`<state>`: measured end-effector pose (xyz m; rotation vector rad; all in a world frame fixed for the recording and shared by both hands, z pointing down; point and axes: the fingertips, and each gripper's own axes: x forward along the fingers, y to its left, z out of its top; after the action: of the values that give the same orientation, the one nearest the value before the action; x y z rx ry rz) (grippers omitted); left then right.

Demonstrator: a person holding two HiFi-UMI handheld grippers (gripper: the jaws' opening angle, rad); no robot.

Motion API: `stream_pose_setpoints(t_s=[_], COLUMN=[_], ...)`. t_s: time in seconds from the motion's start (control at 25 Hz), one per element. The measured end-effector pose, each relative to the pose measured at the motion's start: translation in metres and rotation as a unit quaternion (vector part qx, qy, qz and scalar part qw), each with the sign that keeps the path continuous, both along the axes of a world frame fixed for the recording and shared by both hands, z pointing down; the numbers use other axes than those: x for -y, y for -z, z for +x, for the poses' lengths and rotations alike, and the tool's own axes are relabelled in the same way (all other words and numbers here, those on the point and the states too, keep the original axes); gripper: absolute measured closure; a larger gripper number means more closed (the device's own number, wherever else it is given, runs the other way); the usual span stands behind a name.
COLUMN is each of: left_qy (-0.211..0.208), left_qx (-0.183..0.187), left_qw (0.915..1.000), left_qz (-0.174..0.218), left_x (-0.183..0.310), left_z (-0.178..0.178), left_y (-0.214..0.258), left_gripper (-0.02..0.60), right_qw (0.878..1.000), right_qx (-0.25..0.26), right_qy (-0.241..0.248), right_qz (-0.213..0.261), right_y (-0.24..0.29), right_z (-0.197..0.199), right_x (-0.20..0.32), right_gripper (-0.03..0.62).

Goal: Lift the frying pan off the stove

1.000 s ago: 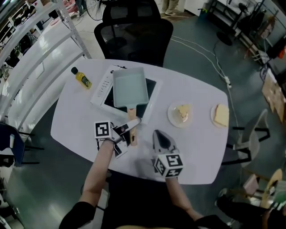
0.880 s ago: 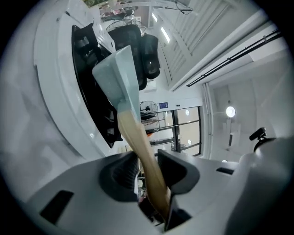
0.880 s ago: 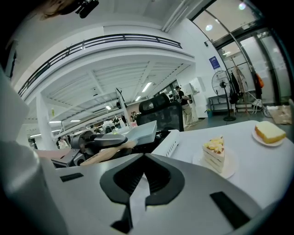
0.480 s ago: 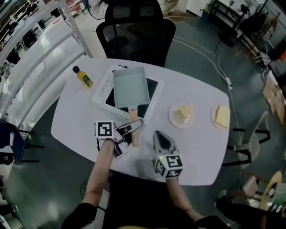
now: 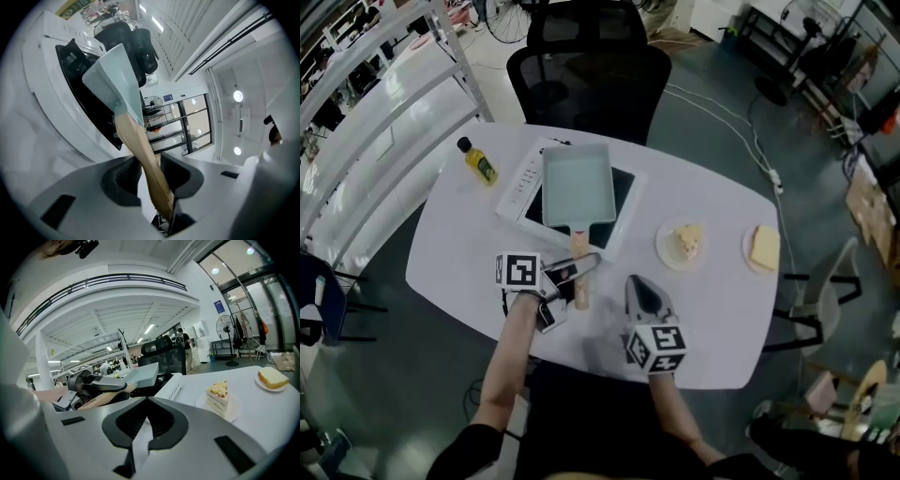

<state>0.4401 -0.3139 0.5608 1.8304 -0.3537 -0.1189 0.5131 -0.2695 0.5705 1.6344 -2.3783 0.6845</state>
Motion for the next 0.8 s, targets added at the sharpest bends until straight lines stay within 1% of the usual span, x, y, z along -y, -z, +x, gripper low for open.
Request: stream_pose_setpoints(t_s=[0.12,0.28,0.36,0.4,0.48,0.52,0.6,0.64,0.8], left_qy=[-0.001,-0.002,-0.003,-0.006,-0.012,-0.013,-0.012,-0.013,-0.012], left_qx=[-0.004,0.006,0.026,0.027,0.006,0.005,0.018,0.018,0.004], left_qw=[1.0000,0.9998,0.9995,0.9993,0.9994,0.9993,0.9990,0.9989,0.9990], left_qz=[0.005,0.017,0.020,0.025,0.032,0.034,0.040,0.041,0.044], left_x=[-0.005,-0.010,-0.015,-0.018,-0.025,-0.028,-0.032,-0.035,-0.049], left_z=[-0.007,-0.021,-0.031,-0.034,-0.037,-0.041,-0.052,-0.057,-0.075], left_y=[0.009,0.026,0.031,0.035,0.045,0.048,0.051,0.052,0.060], left_gripper=[0.459,0.458,0.457,0.456,0.453,0.453,0.453,0.453,0.453], right_qw=[1.000,0.999,0.999,0.999,0.999,0.999,0.999,0.999,0.999], right_qx=[0.000,-0.004,-0.003,-0.003,-0.003,-0.003,-0.003,-0.003,-0.005], right_qy=[-0.016,-0.033,-0.041,-0.044,-0.046,-0.047,-0.046,-0.046,-0.044], right_qz=[0.000,0.007,0.010,0.011,0.014,0.016,0.020,0.022,0.028], right_y=[0.005,0.020,0.027,0.030,0.036,0.038,0.042,0.044,0.049], right_z=[-0.002,-0.010,-0.014,-0.017,-0.023,-0.027,-0.035,-0.039,-0.054], right_x=[-0.003,-0.008,-0.011,-0.013,-0.015,-0.016,-0.017,-0.017,-0.020], right_gripper=[0.589,0.589,0.589,0.589,0.589,0.589,0.589,0.589,0.589])
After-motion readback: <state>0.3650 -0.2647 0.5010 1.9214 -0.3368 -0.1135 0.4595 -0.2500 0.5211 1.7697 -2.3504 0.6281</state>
